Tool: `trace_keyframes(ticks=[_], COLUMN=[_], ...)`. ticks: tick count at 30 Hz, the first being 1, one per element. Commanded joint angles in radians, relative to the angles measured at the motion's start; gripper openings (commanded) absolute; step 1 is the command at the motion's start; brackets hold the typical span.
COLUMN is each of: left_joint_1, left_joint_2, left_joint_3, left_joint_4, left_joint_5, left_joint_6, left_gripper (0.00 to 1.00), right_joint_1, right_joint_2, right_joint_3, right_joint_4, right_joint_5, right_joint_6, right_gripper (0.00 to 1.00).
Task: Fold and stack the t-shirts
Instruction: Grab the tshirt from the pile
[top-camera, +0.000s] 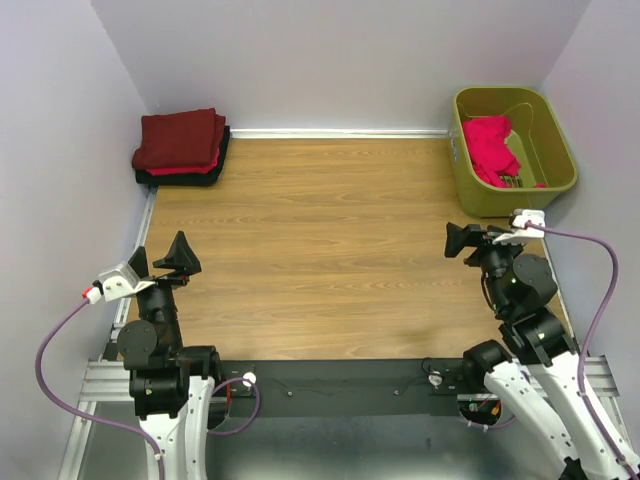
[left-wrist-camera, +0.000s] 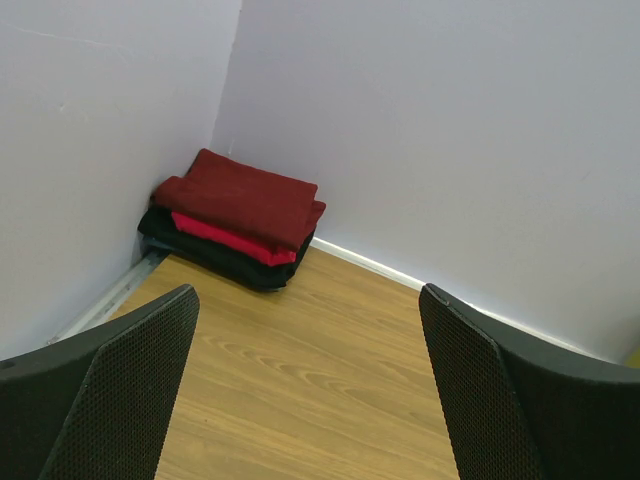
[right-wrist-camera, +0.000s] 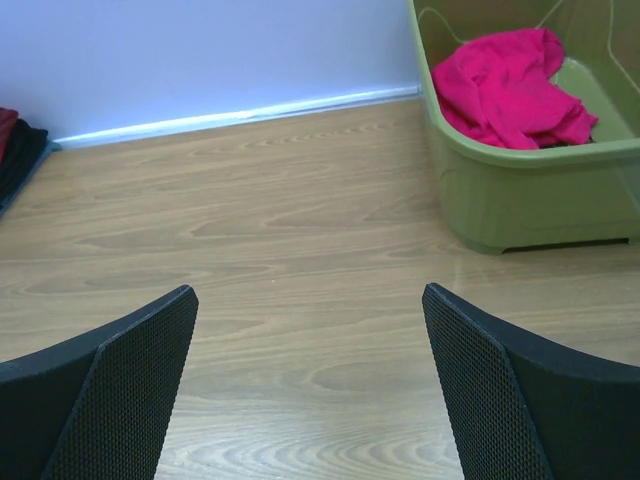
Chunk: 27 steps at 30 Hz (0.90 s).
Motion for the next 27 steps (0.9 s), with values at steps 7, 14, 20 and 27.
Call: trace_keyframes(ticks=[7, 14, 20, 27], left_joint_1=[0.000, 0.001, 0.001, 0.000], left_joint_2=[0.003, 0.071, 0.065, 0.054], left_joint_3=[-0.005, 0.011, 0.009, 0.003], left_joint_4=[0.016, -0.001, -0.006, -0.003], left_joint_5=[0.017, 0.021, 0.012, 0.011], left_joint_6=[-0.003, -0.019, -0.026, -0.024], left_gripper=[0.99, 0.99, 0.99, 0.99], right_joint_1=[0.003, 0.003, -0.062, -0.266], right_joint_2=[0.354, 0.873, 1.217, 1.495], right_joint_3=[0.154, 0.503, 0.811, 1.118], right_joint_4=[0.079, 0.091, 0.090, 0.078], right_joint_5=[-0.073, -0.033, 0.132, 0.062], right_joint_6=[0.017, 0.011, -0.044, 0.019], right_gripper=[1.00, 1.00, 1.00, 1.00])
